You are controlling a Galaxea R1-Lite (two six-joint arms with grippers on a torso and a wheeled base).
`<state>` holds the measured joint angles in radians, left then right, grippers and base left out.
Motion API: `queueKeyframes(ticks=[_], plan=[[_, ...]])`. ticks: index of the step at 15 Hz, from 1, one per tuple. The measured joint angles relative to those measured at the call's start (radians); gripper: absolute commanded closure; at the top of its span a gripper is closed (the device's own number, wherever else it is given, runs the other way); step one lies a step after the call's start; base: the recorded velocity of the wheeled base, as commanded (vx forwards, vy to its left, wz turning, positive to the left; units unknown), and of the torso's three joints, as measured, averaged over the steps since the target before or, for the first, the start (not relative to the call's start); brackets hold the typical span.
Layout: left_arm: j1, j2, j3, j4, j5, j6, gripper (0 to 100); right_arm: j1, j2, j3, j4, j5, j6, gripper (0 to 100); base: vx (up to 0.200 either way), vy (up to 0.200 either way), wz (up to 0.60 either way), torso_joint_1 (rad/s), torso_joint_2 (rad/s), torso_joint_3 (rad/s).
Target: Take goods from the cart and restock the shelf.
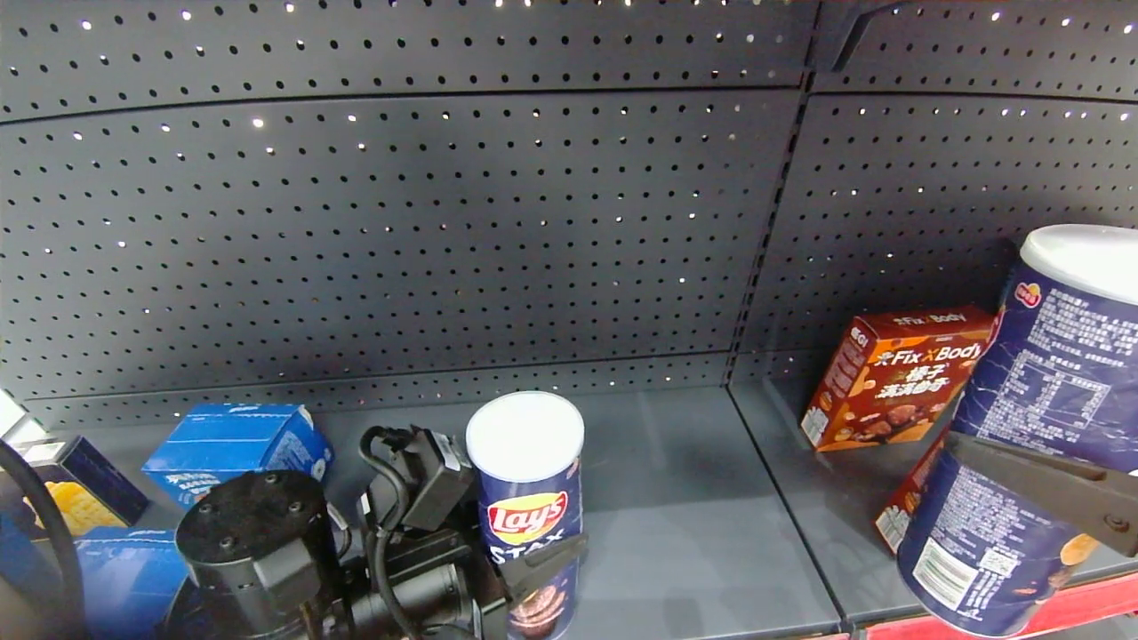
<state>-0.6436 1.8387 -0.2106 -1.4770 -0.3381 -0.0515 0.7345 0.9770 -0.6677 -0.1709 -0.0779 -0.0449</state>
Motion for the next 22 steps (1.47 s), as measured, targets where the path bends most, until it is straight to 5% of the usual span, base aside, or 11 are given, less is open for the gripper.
queueKeyframes(ticks=[1, 2, 22], plan=[[-0.003, -0.001, 0.002, 0.0, 0.001, 0.001, 100, 0.0, 0.0, 0.0, 0.0, -0.001, 0.0, 100, 0.0, 0.0, 0.0, 0.0, 0.0, 0.0], [-0.004, -0.001, 0.004, -0.001, 0.002, 0.001, 0, 0.0, 0.0, 0.0, 0.0, -0.001, 0.0, 100, 0.0, 0.0, 0.0, 0.0, 0.0, 0.0], [-0.003, -0.171, 0.185, -0.003, 0.002, 0.003, 0, -0.001, -0.001, -0.001, 0.0, -0.003, 0.001, 100, 0.0, 0.0, 0.0, 0.0, 0.0, 0.0]])
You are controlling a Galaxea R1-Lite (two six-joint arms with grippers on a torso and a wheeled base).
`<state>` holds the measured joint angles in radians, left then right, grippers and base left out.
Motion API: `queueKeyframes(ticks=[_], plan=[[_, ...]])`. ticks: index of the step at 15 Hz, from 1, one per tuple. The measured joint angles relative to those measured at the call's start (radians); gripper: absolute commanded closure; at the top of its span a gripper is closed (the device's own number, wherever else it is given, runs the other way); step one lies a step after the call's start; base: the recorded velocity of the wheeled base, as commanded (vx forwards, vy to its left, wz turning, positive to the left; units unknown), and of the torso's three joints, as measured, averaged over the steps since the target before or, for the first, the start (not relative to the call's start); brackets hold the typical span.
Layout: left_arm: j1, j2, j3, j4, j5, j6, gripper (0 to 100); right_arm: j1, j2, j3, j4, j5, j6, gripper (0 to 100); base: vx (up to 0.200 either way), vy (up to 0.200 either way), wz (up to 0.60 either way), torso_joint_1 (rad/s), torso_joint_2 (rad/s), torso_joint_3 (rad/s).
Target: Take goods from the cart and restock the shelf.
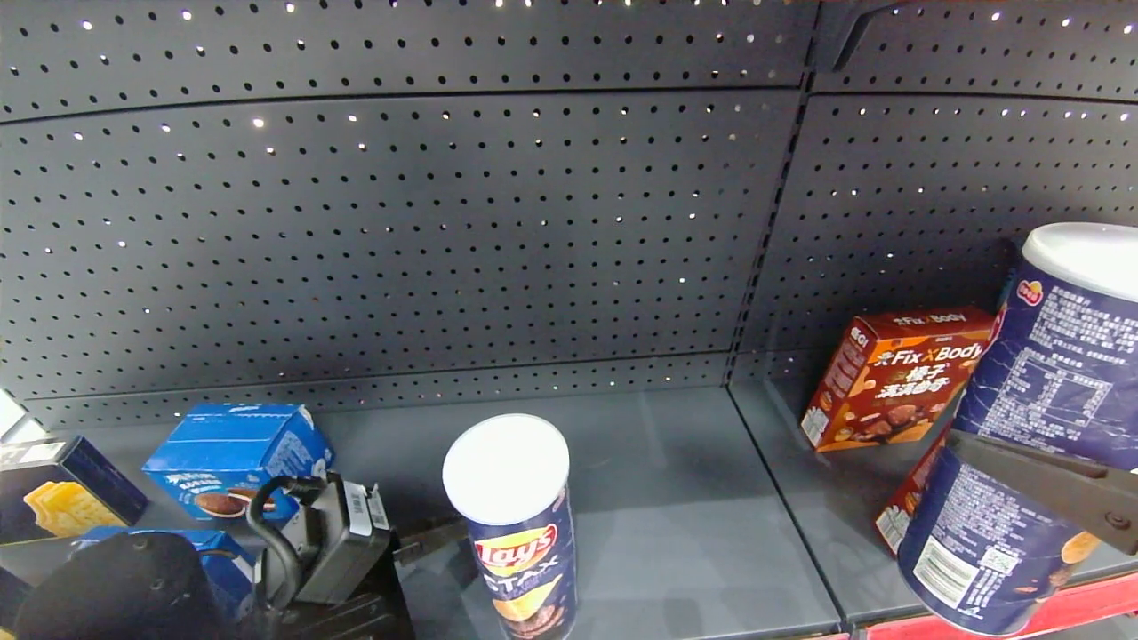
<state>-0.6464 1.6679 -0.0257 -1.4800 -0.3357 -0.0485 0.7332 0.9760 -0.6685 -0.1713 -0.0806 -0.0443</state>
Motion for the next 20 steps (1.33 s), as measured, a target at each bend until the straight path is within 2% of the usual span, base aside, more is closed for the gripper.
queueKeyframes(ticks=[7, 13, 20], plan=[[0.023, -0.127, 0.016, 0.001, 0.04, 0.001, 0, -0.013, 0.0, 0.011, 0.0, 0.002, 0.0, 100, 0.0, 0.0, 0.0, 0.0, 0.0, 0.0], [0.061, -0.209, -0.033, 0.012, 0.039, 0.003, 0, -0.024, 0.0, 0.021, 0.0, 0.007, 0.002, 100, 0.0, 0.0, 0.0, 0.0, 0.0, 0.0], [0.067, -0.292, -0.015, 0.02, 0.032, 0.004, 0, -0.05, 0.002, 0.021, 0.0, 0.014, 0.002, 100, 0.0, 0.0, 0.0, 0.0, 0.0, 0.0]])
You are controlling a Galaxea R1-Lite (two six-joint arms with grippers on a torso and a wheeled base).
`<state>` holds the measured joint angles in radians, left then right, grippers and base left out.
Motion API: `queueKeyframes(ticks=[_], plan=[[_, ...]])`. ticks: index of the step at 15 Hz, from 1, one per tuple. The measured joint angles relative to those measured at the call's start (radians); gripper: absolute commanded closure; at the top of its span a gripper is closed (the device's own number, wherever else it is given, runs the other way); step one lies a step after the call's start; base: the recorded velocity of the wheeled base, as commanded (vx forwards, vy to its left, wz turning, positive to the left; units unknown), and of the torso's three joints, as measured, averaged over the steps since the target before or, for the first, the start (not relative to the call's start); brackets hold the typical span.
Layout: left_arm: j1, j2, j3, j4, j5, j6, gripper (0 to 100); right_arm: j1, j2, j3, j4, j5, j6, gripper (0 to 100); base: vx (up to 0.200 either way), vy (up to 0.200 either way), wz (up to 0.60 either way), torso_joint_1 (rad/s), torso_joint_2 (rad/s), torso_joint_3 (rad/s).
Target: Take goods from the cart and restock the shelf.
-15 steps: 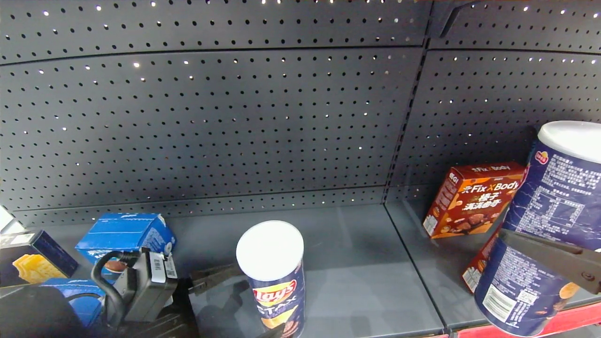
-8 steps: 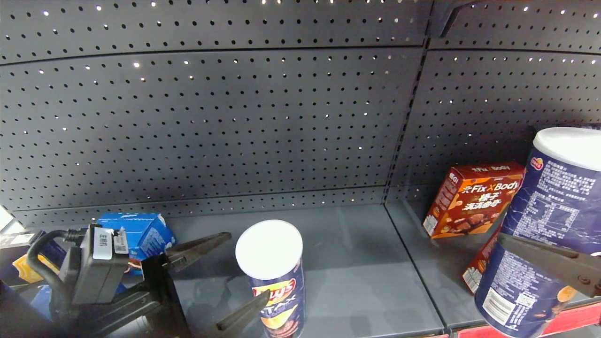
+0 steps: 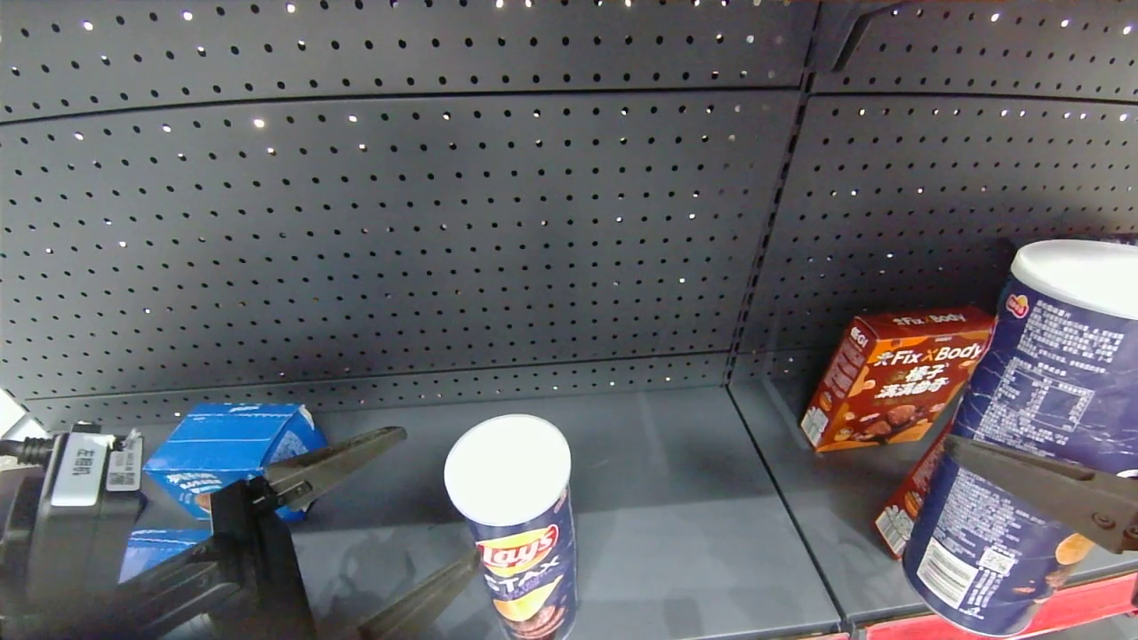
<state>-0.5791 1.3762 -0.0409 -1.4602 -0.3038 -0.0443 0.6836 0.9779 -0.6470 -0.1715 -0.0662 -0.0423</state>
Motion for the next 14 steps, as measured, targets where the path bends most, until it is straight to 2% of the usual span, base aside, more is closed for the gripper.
queueKeyframes(ticks=[4, 7, 9, 12, 14], plan=[[0.044, -0.036, -0.004, 0.006, -0.008, 0.0, 0, 0.0, 0.0, 0.0, 0.0, -0.001, 0.001, 100, 0.0, 0.0, 0.0, 0.0, 0.0, 0.0], [0.073, -0.077, -0.035, 0.053, -0.009, 0.0, 0, 0.0, -0.001, 0.008, 0.0, -0.001, 0.001, 100, 0.0, 0.0, 0.0, 0.0, 0.0, 0.0], [0.082, -0.125, -0.084, 0.189, -0.009, 0.001, 0, 0.0, -0.002, 0.008, -0.001, -0.001, 0.001, 100, 0.0, 0.0, 0.0, 0.0, 0.0, 0.0], [0.084, -0.271, -0.167, 0.518, -0.009, 0.003, 0, 0.0, -0.005, 0.016, -0.004, -0.002, 0.001, 100, 0.0, 0.0, 0.0, 0.0, 0.0, 0.0], [0.086, -0.391, -0.211, 0.669, -0.006, 0.004, 0, 0.0, -0.006, 0.026, -0.006, -0.002, 0.0, 100, 0.0, 0.0, 0.0, 0.0, 0.0, 0.0]])
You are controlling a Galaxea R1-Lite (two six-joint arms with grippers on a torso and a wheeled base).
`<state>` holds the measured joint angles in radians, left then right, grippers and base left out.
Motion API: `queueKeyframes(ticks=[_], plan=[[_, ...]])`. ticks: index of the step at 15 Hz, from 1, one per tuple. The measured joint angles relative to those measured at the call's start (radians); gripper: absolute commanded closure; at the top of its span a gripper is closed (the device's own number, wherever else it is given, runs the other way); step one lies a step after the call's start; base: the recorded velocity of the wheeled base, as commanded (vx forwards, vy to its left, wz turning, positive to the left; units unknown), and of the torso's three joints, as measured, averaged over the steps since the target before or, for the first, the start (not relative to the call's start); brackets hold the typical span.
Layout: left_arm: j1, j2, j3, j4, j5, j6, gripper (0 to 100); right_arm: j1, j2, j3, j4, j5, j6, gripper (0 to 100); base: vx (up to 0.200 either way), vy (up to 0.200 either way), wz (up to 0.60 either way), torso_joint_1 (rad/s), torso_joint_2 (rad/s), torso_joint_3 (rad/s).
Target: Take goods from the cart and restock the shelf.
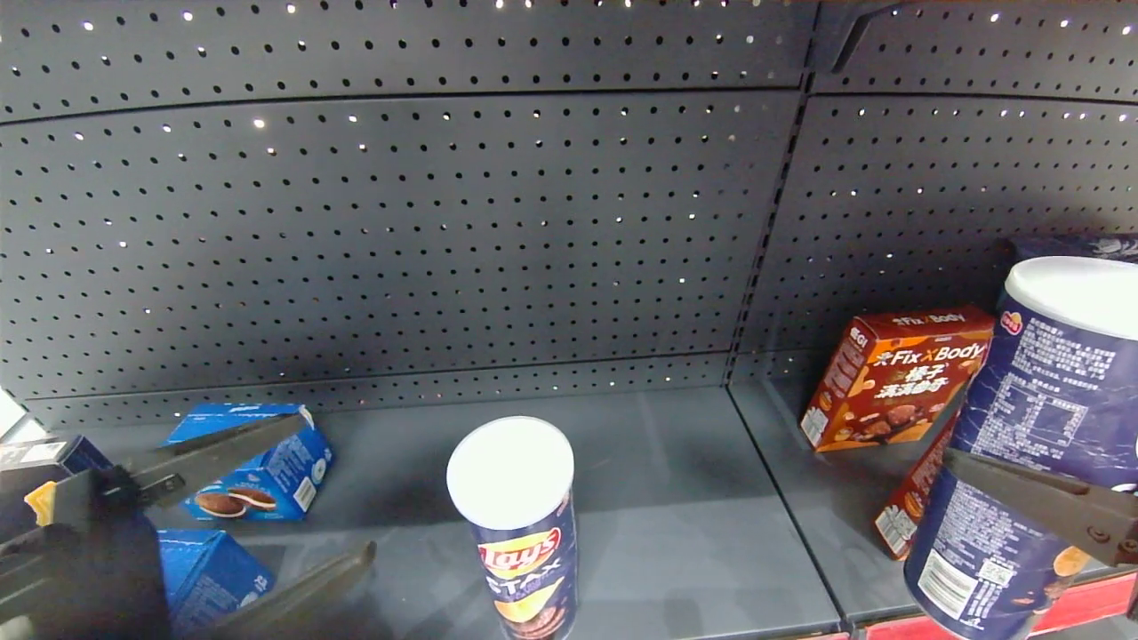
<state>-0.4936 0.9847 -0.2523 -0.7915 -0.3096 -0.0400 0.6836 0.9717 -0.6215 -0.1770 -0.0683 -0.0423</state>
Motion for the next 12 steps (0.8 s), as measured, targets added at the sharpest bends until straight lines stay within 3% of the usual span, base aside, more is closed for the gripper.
queueKeyframes(ticks=[3, 7, 12], plan=[[0.004, -0.166, -0.004, 0.117, 0.023, 0.0, 0, 0.002, -0.001, 0.003, -0.001, -0.002, 0.0, 100, 0.0, 0.0, 0.0, 0.0, 0.0, 0.0], [0.007, -0.384, 0.0, 0.367, 0.047, 0.0, 0, 0.002, -0.005, 0.003, -0.001, -0.004, 0.0, 100, 0.0, 0.0, 0.0, 0.0, 0.0, 0.0], [0.009, -0.612, -0.001, 0.566, 0.143, 0.001, 0, 0.002, -0.016, 0.004, -0.001, -0.002, 0.0, 100, 0.0, 0.0, 0.0, 0.0, 0.0, 0.0]])
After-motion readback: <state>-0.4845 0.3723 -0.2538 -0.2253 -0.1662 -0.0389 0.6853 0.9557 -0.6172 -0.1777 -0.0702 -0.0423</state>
